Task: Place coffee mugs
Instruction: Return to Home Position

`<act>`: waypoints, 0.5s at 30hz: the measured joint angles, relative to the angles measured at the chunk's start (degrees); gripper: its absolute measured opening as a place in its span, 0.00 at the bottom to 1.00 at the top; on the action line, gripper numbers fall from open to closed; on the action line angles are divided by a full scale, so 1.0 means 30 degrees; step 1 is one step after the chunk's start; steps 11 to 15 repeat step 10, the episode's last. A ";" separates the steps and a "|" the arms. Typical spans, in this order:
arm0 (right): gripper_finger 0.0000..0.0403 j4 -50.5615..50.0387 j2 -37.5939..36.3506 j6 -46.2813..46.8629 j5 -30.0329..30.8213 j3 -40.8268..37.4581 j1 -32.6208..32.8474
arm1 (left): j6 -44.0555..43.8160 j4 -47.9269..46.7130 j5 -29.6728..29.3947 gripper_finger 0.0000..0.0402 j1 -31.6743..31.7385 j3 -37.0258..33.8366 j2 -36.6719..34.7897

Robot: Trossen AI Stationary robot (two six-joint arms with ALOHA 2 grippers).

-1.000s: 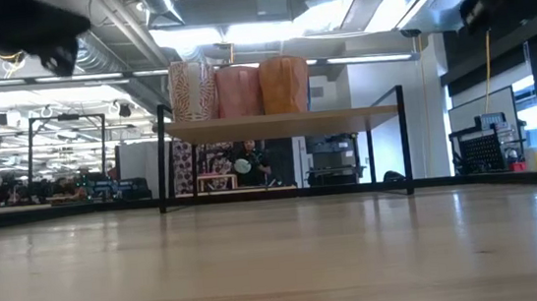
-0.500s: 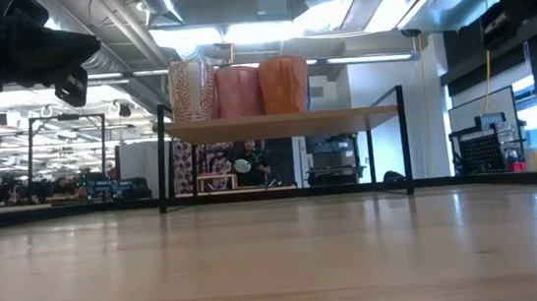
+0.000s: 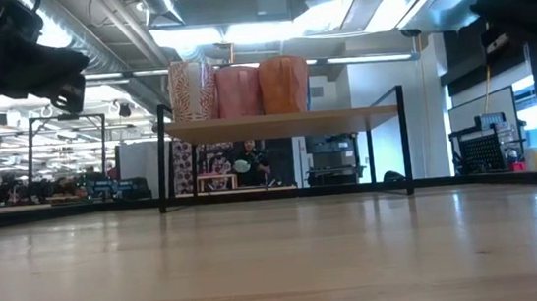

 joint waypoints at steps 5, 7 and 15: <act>0.05 -0.0747 0.0006 0.0209 -0.0180 0.0015 0.0000 | 0.0321 -0.0064 -0.0595 0.04 0.0269 0.0000 -0.0342; 0.05 -0.0780 0.0014 0.0153 -0.0357 0.0015 0.0000 | -0.0201 -0.0102 -0.0655 0.04 0.0284 0.0000 -0.0325; 0.05 -0.0792 0.0083 0.0362 -0.0348 0.0015 0.0000 | -0.0536 -0.0117 -0.0817 0.04 0.0284 0.0000 -0.0263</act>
